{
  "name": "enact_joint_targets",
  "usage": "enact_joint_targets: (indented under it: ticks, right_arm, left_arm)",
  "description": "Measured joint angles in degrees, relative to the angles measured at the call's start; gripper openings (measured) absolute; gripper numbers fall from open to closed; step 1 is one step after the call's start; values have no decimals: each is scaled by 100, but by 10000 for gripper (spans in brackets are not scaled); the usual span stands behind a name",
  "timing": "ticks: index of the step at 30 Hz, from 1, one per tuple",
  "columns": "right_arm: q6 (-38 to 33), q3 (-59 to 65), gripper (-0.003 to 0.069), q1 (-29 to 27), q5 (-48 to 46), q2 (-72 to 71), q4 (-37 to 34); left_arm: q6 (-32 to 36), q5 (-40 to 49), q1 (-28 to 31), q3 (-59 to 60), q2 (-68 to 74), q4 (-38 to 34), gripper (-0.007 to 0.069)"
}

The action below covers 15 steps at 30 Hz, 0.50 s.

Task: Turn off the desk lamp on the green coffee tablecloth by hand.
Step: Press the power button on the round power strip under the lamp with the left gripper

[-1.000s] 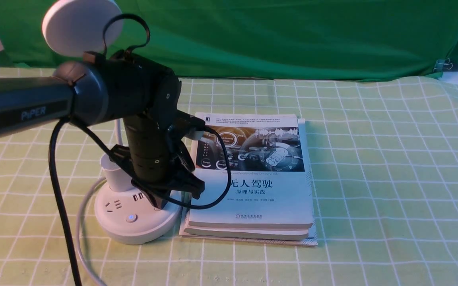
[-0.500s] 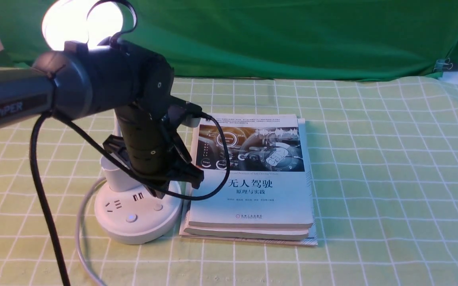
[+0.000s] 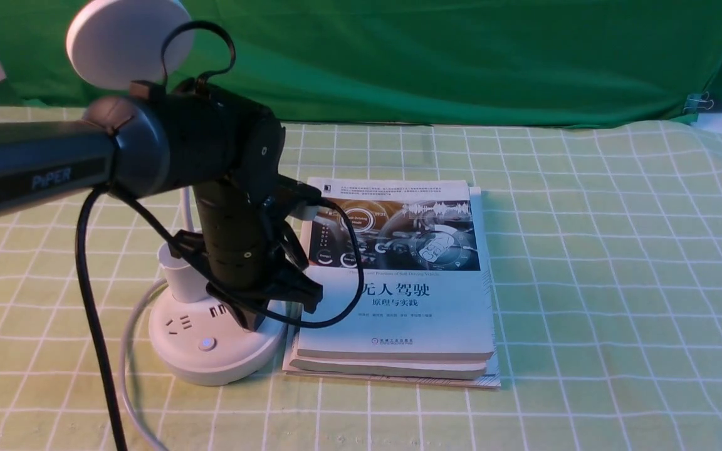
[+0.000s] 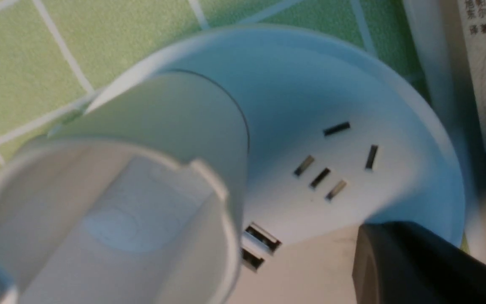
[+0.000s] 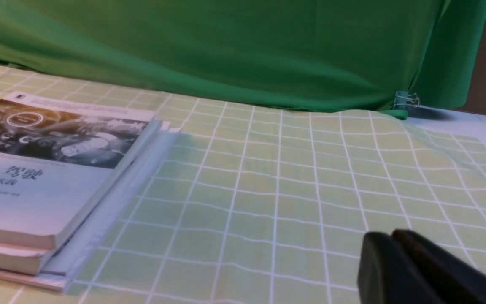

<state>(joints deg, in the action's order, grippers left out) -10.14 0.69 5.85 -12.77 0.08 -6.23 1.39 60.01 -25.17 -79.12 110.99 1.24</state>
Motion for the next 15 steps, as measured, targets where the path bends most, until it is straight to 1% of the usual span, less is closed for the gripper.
enact_joint_targets:
  ticks: [15]
  right_arm:
    - [0, 0, 29, 0, 0, 0, 0]
  left_arm:
    - [0, 47, -65, 40, -366, 16, 17]
